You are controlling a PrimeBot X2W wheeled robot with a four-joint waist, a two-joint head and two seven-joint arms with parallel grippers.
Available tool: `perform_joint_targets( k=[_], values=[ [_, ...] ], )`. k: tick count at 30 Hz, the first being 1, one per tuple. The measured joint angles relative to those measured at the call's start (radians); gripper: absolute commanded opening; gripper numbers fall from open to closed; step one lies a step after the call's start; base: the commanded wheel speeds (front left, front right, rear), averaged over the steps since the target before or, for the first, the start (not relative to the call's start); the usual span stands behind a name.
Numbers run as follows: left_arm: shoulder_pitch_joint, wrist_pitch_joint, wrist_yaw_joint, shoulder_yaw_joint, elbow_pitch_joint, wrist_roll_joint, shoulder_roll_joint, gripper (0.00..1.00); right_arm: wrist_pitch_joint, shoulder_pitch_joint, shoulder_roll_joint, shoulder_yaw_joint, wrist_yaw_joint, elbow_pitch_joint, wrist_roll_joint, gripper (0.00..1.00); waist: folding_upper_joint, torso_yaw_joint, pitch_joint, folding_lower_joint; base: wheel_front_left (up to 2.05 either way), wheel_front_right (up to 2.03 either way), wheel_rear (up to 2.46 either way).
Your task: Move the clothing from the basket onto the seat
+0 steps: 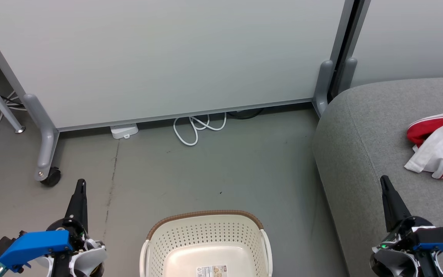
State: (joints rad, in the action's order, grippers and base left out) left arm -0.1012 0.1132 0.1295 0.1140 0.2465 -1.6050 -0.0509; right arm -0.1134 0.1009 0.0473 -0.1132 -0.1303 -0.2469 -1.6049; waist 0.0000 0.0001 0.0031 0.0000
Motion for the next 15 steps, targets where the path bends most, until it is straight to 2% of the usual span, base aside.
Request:
perform_joint_targets(
  k=[15],
  values=[
    [-0.003, 0.001, 0.0, 0.001, -0.001, -0.006, 0.0, 0.0, -0.001, 0.002, 0.0, 0.0, 0.0, 0.001, -0.007, 0.0, 0.0, 0.0, 0.0, 0.0, 0.0, 0.0, 0.0]
  ],
)
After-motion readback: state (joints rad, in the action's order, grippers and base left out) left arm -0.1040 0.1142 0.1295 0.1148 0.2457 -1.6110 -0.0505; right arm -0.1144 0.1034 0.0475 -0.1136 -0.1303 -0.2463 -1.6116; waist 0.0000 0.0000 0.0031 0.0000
